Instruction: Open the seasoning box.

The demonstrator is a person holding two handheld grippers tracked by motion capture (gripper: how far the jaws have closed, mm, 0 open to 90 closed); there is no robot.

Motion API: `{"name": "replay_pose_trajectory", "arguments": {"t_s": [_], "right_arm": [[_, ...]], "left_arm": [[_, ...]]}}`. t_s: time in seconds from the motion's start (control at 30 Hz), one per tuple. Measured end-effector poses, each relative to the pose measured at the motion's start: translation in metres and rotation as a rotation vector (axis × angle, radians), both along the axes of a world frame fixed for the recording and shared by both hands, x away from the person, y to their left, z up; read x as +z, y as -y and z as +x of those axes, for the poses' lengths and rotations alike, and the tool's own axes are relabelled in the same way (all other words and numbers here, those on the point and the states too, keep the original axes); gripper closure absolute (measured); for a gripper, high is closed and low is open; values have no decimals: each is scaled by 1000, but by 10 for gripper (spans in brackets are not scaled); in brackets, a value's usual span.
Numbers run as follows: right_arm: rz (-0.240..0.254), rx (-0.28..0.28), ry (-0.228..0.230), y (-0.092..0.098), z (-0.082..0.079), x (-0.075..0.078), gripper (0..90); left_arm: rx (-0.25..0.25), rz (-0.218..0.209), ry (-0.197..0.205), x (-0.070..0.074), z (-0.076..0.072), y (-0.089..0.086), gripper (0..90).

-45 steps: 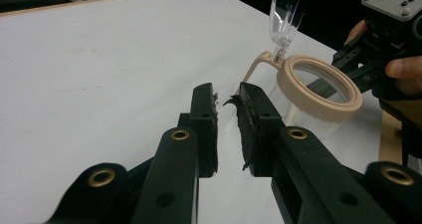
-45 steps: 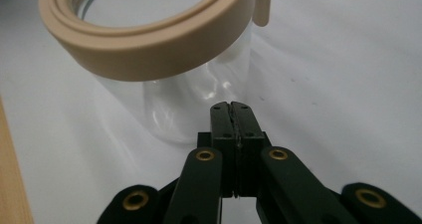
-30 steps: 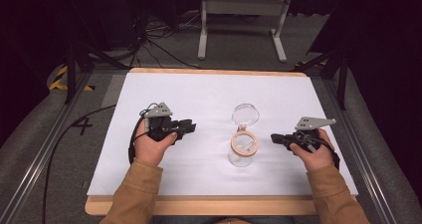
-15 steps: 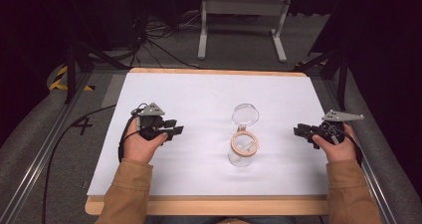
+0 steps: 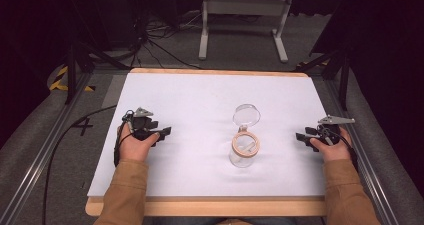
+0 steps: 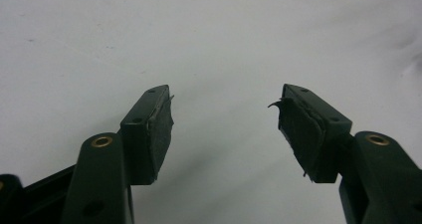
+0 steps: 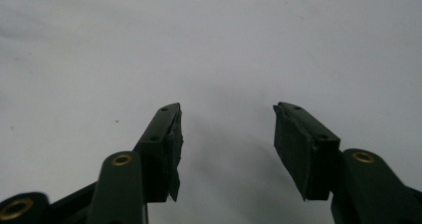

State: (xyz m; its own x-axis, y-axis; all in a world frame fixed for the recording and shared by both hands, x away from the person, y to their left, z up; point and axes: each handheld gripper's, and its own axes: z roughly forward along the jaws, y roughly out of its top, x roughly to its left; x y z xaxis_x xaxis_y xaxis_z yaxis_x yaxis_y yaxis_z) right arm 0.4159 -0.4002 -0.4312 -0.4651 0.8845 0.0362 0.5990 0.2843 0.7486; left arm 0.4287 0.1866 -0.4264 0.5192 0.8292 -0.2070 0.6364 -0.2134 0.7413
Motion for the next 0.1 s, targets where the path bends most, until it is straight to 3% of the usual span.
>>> {"name": "replay_pose_trajectory", "arguments": {"t_s": [0.1], "right_arm": [[-6, -5, 11, -2, 0, -2, 457]], "left_arm": [[-2, 6, -5, -2, 1, 2, 370]]}}
